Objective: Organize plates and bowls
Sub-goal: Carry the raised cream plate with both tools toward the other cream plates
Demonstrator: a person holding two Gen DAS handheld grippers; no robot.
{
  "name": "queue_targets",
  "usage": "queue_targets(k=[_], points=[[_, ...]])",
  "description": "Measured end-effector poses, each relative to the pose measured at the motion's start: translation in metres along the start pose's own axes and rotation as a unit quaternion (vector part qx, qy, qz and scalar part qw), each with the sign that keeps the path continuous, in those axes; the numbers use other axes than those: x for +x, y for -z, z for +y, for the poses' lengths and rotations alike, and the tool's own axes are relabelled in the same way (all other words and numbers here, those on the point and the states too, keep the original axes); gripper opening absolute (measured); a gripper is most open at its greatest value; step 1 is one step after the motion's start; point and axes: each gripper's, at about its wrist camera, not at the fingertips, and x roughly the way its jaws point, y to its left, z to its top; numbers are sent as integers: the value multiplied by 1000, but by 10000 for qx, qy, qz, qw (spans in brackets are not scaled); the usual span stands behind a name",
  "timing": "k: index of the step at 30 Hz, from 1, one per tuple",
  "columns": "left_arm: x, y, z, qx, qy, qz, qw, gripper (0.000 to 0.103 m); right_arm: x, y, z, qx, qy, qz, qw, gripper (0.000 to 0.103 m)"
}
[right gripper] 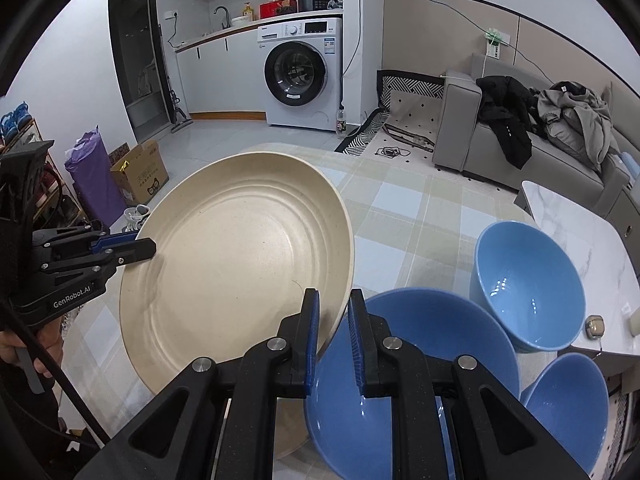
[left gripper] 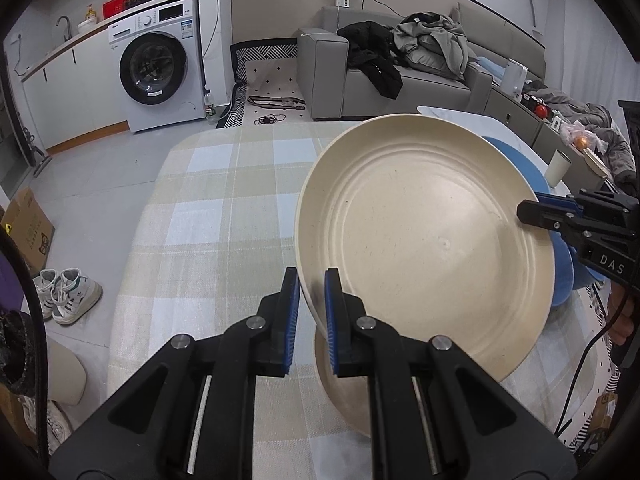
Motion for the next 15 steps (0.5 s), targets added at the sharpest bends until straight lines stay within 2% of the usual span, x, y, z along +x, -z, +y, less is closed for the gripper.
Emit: queue_targets(k=[15], points=[[1,25,10,-40,-8,-16,10000,8,-5,41,21,-73,-81,14,9999,15]])
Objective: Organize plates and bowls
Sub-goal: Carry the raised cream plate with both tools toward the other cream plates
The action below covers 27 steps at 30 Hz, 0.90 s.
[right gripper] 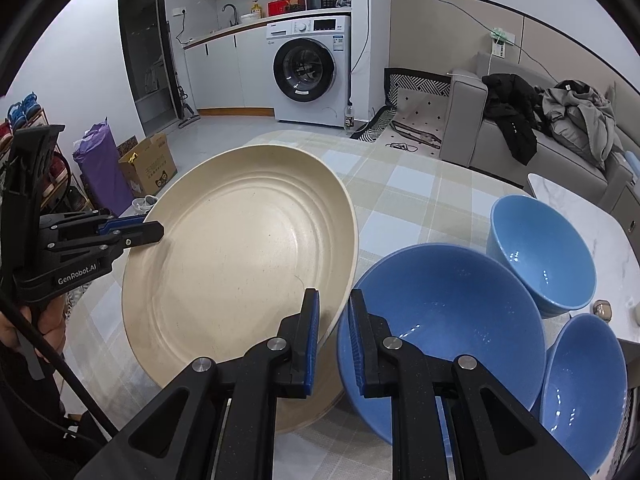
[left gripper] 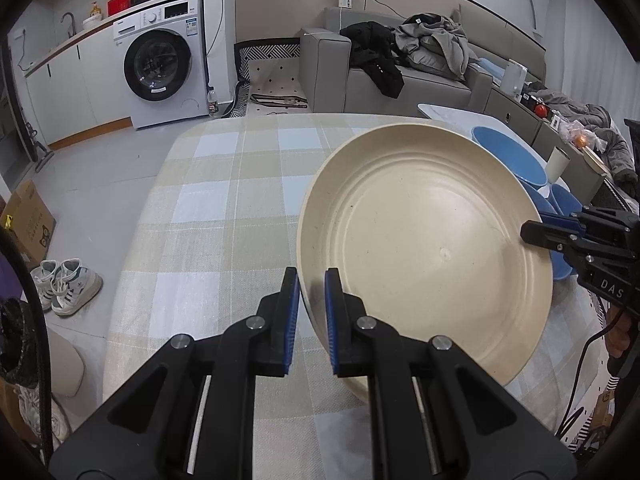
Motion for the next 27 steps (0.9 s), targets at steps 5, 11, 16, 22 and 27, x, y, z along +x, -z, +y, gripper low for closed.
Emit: queue_targets(k=[5,11,16,22,27], points=[[5,5,1,21,-15,22,10000,8,1,11,4,19,-51,17,10000,15],[15,10,0,68,-88,84,9999,9,4,21,8,-20,-49,110,9999,16],[28,17,3,33,-35,209,9998,9,7,30,10,-42,-88,195,9998,16],[42,26,9,-3,-69,318,9995,9,13,38,14,-86,-145,309,9994,17],[50,27,11,40,-123,317,9994,9,20,46,15,-61,-170,389,9991,17]])
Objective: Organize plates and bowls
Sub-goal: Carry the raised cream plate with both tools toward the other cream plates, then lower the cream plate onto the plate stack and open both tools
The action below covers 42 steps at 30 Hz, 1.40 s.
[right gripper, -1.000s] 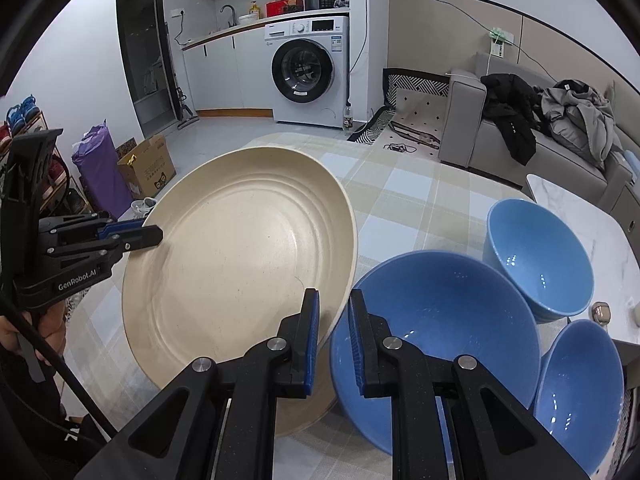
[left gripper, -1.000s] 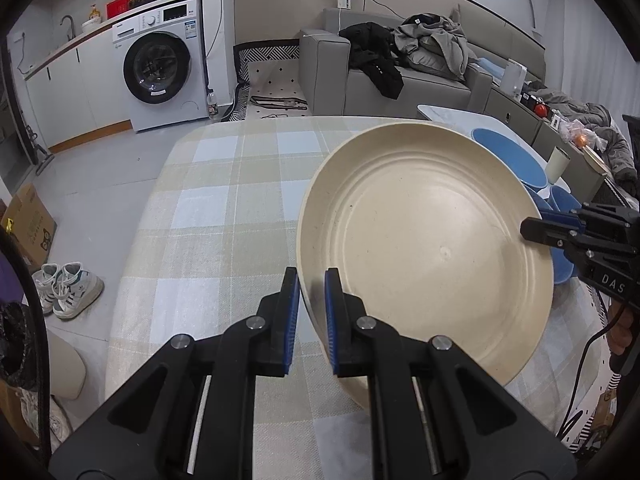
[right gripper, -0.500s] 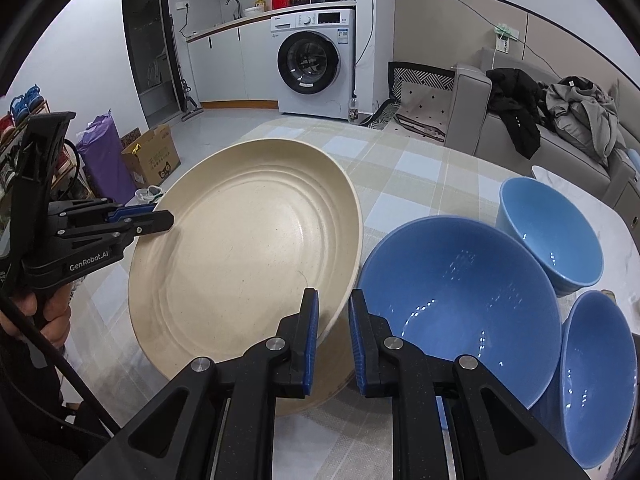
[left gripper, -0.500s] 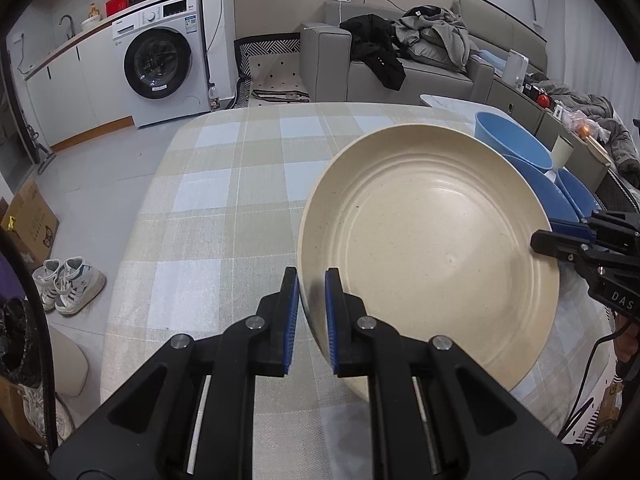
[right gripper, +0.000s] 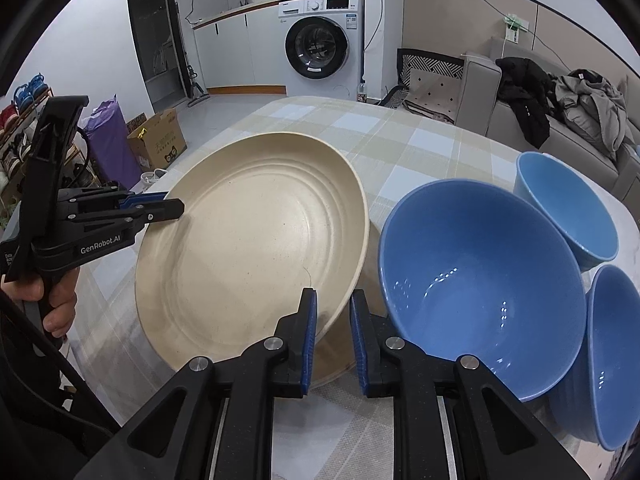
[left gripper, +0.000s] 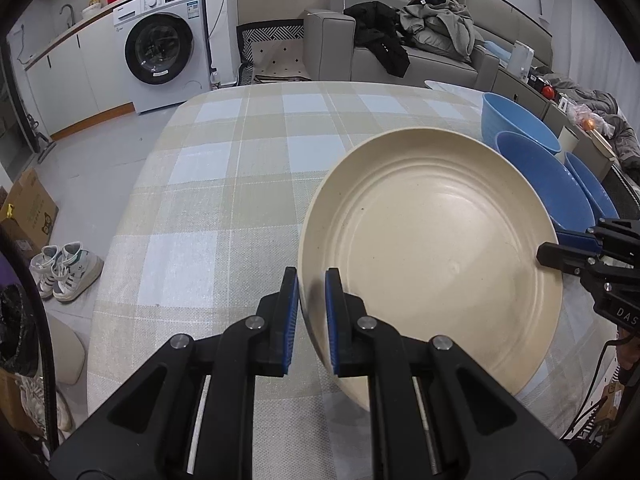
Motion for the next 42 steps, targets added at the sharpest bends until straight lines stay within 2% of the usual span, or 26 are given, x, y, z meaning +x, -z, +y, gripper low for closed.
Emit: queue_targets(k=[21,31,36,42], points=[[28,0,-13,224,-13,-51,9997,9,18,13,-5,220,128,223,9994,20],[44,5,-16,297,-69,-6,9995,9,23,14,-7,112,321,150,9993,20],[51,7,-18,353,-95,34,9993,10,27,16,-2,37,550,182,9983,20],[58,7,-15,332,25,160,9993,10,29,19,-3,80,584,231,9980,20]])
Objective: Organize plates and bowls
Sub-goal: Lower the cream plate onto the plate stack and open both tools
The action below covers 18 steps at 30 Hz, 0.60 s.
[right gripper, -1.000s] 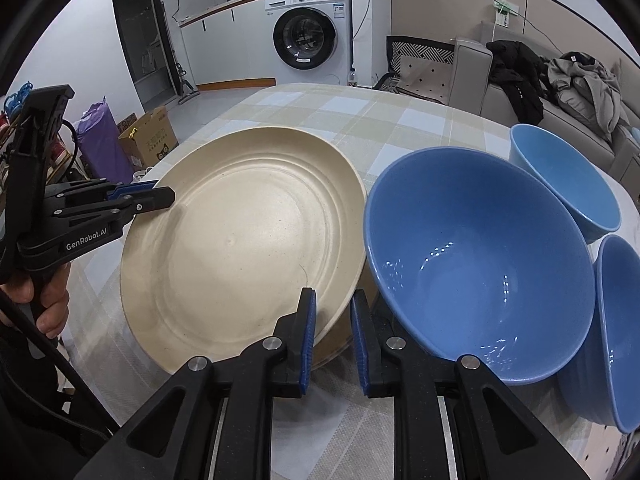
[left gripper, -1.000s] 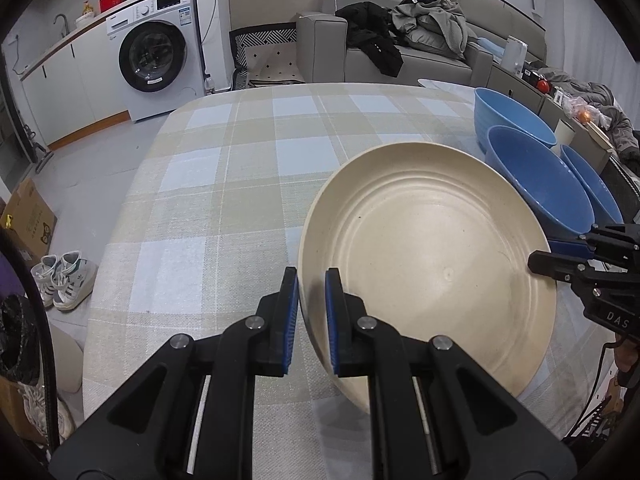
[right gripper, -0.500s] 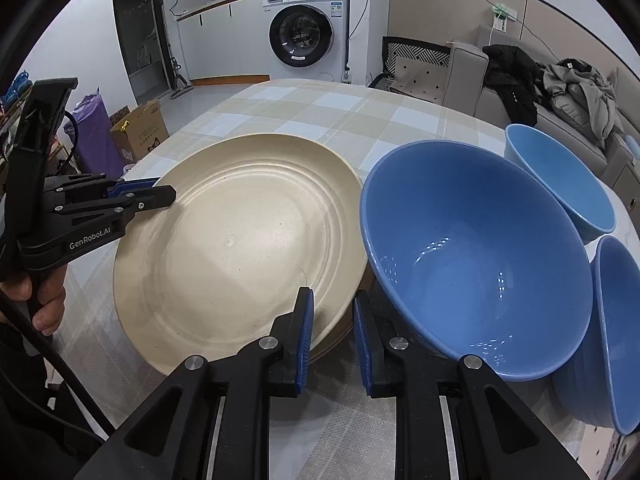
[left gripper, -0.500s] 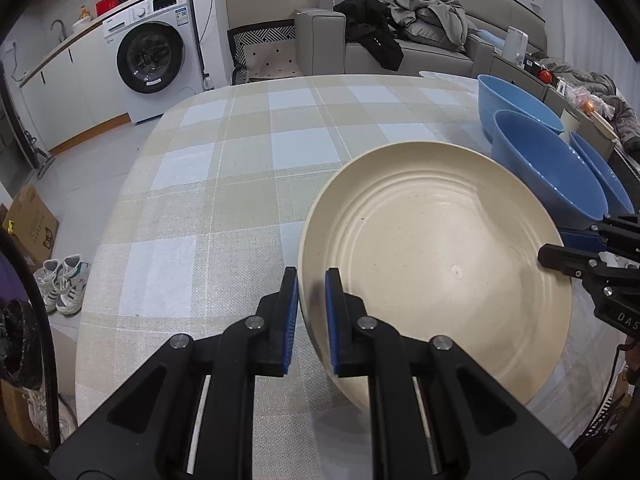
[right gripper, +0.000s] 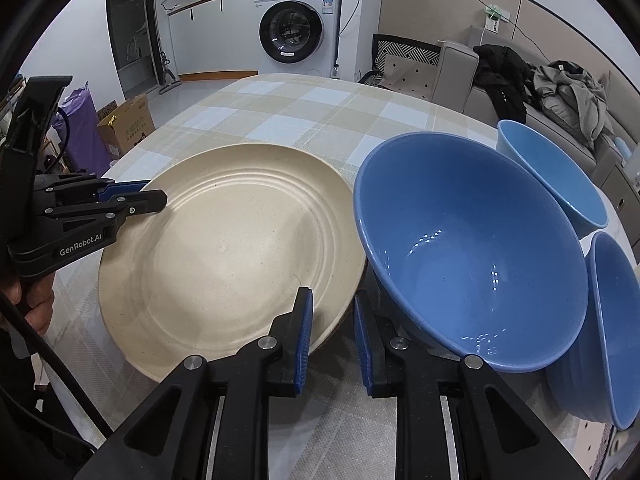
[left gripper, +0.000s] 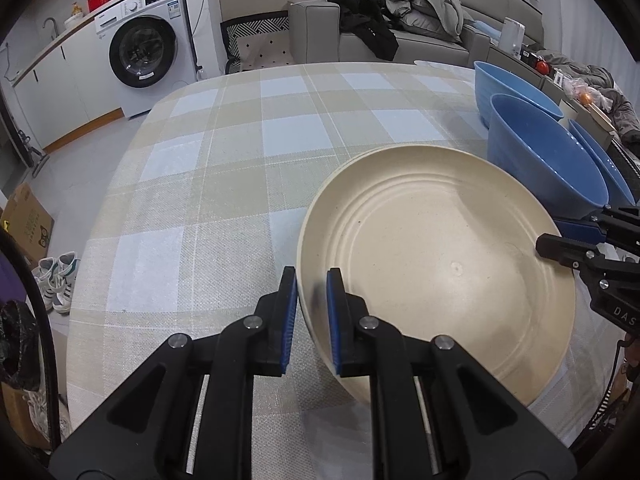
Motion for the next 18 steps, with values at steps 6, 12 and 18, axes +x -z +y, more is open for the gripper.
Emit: queue_targets(k=[6,12,18], points=[[4,0,4,-20,61,102,9999,11,0,3,-2,81,-38,50,9999,20],[5,0,19,-336,430,249,9982,26,0,4,-1,122,-133,145,9997,23],[-7,-2,27,-414,602,77,9973,54,-4,8,1,115,-257,191,9994,29]])
